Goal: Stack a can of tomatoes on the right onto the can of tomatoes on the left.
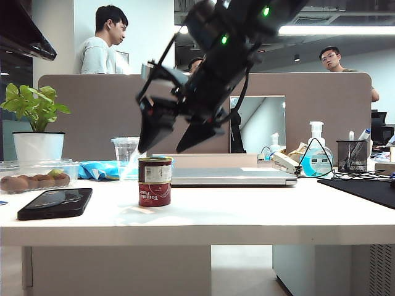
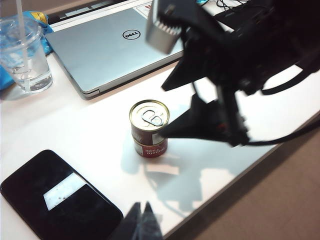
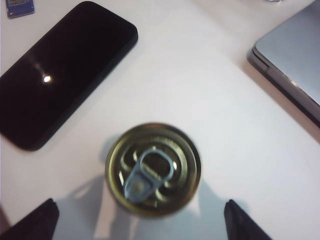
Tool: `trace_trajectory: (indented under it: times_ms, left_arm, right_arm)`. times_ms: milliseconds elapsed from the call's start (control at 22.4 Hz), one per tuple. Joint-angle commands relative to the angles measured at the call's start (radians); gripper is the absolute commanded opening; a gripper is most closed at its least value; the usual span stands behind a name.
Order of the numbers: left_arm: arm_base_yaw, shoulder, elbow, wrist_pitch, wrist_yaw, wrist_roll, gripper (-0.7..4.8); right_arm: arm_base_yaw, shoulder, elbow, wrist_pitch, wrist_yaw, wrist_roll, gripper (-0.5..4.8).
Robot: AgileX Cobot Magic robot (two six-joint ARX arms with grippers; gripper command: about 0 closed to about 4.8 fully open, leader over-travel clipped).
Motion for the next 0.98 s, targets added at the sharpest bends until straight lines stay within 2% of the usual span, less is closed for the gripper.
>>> trace_trajectory:
  times_ms: [45, 89, 178, 223, 312, 401, 446, 803, 981]
  left_arm:
    - [0.001, -0.002, 0.008, 0.022, 0.0, 0.003, -0.06]
    - [0.001, -0.002, 0.008, 0.028, -0.002, -0.003, -0.06]
    - [0.001, -0.002, 0.007, 0.053, -0.004, -0.032, -0.06]
    - [0.001, -0.001, 0.007, 0.087, -0.012, -0.052, -0.06]
    - [0.001, -0.001, 0.007, 0.128, -0.092, -0.048, -0.05]
    - [0.001, -0.001, 0.007, 0.136, -0.158, -0.048, -0.05]
    - [0.001, -0.001, 0.007, 0.136, -0.172, -0.048, -0.05]
    - [0.0, -0.001, 0.006, 0.135, -0.172, -0.049, -0.05]
    - [0.0, -0.001, 0.006, 0.135, -0.172, -0.049, -0.05]
  right_arm:
    - [0.0, -0.059, 0.003, -0.113, 0.012, -0.001, 3.98]
    - [-0.001, -0.074, 0.003, -0.153, 0.021, -0.019, 3.06]
    - [-0.007, -0.103, 0.003, -0.245, 0.04, -0.066, 0.8]
    - [-0.011, -0.131, 0.003, -0.336, 0.048, -0.113, -0.01]
    - [-0.022, -0.174, 0.0, -0.427, 0.05, -0.121, -0.02]
    - [-0.023, -0.242, -0.036, -0.404, 0.051, -0.116, -0.03]
    - [-0.022, -0.306, -0.076, -0.338, 0.055, -0.078, -0.03]
    - [-0.022, -0.58, -0.328, 0.134, 0.158, 0.124, -0.01]
    - [-0.022, -0.621, -0.362, 0.135, 0.159, 0.142, -0.01]
